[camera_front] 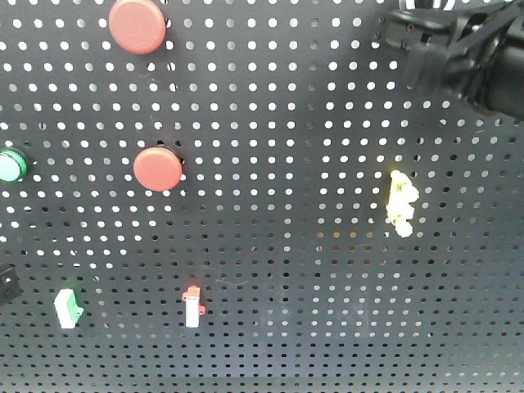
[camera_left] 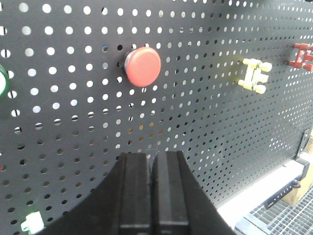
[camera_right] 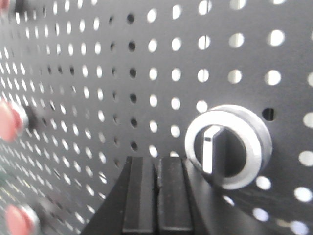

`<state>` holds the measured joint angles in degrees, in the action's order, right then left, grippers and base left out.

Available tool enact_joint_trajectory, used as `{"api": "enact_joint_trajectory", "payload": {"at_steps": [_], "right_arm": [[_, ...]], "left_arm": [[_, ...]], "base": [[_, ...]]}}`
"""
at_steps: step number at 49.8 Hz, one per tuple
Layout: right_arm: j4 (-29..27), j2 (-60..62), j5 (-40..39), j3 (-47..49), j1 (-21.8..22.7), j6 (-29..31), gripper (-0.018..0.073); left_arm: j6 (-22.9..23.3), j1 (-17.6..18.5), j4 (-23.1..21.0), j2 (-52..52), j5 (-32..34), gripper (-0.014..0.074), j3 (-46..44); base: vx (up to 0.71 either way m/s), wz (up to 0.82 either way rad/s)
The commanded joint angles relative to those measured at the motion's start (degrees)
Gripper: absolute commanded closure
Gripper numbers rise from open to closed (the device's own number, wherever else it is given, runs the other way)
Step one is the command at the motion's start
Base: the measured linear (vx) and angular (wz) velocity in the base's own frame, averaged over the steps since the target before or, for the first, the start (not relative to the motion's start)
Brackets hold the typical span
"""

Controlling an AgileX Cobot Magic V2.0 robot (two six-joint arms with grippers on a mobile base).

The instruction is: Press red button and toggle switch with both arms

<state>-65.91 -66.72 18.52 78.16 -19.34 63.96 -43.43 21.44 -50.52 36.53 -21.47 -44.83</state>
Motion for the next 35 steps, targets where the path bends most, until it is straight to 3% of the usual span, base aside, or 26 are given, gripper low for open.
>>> {"api": "enact_joint_trajectory", "payload": {"at_steps": [1,13,24,35], "right_arm": [[3.0,1.0,-6.0,1.9,0.8,-0.4,0.0562],[4.6,2.5,-5.6,1.9,5.9,-4.7,0.0562],[5.1,2.7,-4.6,1.9,5.9,-4.7,0.0562],[7.4,5.3,2.9,-1.0,5.9,-7.1,0.0562]], "left_arm": [[0.6,-0.1,-1.7,-0.1,2.9,0.0595,-1.6],[0.6,-0.1,-1.7,-0.1,3.0,0.0595,-1.6],[0.6,-0.1,-1.6,-0.1,3.1,0.0595,-1.6],[0.6,-0.1,-0.2,-0.1,1.6,0.0595,-1.6]], "base": [[0.00,0.00],[0.00,0.00],[0.00,0.00],[0.00,0.00]]}}
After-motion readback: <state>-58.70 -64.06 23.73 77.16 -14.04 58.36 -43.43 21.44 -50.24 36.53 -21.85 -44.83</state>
